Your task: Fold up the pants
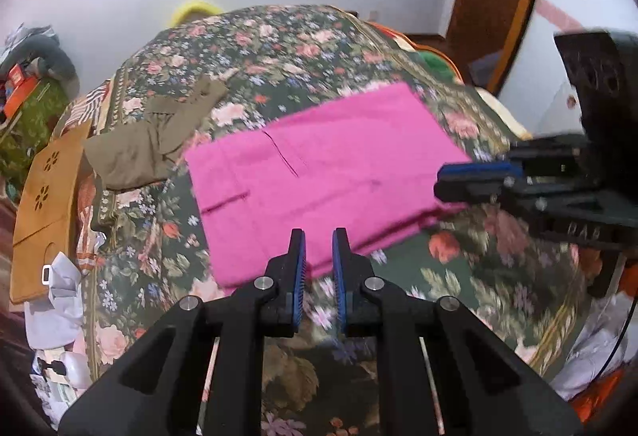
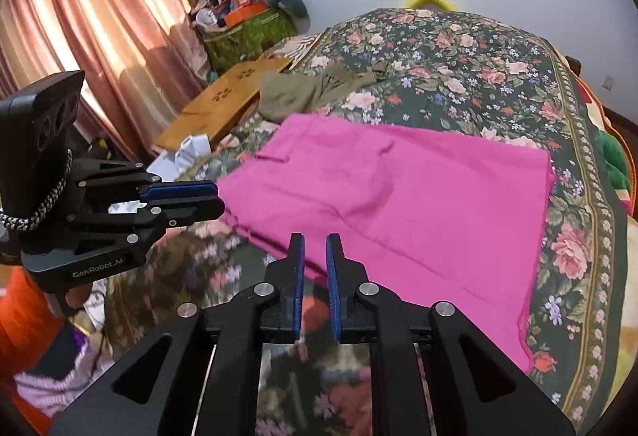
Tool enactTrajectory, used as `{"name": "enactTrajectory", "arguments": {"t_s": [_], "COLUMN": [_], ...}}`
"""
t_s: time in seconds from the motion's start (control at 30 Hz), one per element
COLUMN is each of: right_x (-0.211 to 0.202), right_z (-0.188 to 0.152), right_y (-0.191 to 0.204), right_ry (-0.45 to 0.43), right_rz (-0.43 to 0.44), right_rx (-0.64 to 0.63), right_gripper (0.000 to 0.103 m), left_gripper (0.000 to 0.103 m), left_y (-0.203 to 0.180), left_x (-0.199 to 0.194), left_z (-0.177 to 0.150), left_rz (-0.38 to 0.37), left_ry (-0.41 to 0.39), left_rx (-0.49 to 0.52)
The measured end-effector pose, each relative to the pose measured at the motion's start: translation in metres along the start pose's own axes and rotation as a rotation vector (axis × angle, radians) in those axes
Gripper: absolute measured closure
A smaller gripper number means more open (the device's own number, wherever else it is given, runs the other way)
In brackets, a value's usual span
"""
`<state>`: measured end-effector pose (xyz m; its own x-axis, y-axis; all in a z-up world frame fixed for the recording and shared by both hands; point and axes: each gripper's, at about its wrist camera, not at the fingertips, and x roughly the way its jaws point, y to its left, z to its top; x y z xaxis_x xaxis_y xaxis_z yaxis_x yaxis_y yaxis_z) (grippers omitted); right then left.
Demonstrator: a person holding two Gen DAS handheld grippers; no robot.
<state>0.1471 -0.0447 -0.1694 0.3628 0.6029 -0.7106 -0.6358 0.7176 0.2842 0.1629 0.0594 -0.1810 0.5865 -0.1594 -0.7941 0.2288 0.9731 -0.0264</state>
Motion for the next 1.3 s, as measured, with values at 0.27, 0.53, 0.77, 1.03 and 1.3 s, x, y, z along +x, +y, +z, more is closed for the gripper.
{"name": "enactTrajectory", "arguments": {"t_s": [0.27, 0.53, 0.77, 1.03, 1.3], "right_x": [0.032, 0.039, 0.022, 0.001, -0.019], "right_z": [0.007, -0.011, -0.022, -0.044, -0.066], "right_y": [0.005, -0.009, -0.027, -0.069, -0.095], "right_ry": [0.054, 0.099, 0.086, 0.093, 0.097], "right_rz": [-0.063, -0.059, -0.096, -0.142, -0.213], "right_rx": [-0.017, 0.024, 0.071, 0.227, 0.279], "right_gripper": [0.066, 0.066, 0.066, 0.066, 0.066], "left_gripper": [0.079, 0.063, 0.061, 0.05, 0.045], "left_y": [0.02, 0.035, 0.044, 0.049, 0.051], "left_x": [0.027, 0.055, 0.046, 0.043, 0.042], "left_z": [0.013, -0.01, -0.019, -0.027, -0.03], "left_rz": [0.027, 0.075, 0.068, 0.085, 0.093], "left_ry": [0.02, 0.081, 0.078, 0.075, 0.069], "left_rx": [-0.085, -0.123, -0.148, -0.188, -0.216]}}
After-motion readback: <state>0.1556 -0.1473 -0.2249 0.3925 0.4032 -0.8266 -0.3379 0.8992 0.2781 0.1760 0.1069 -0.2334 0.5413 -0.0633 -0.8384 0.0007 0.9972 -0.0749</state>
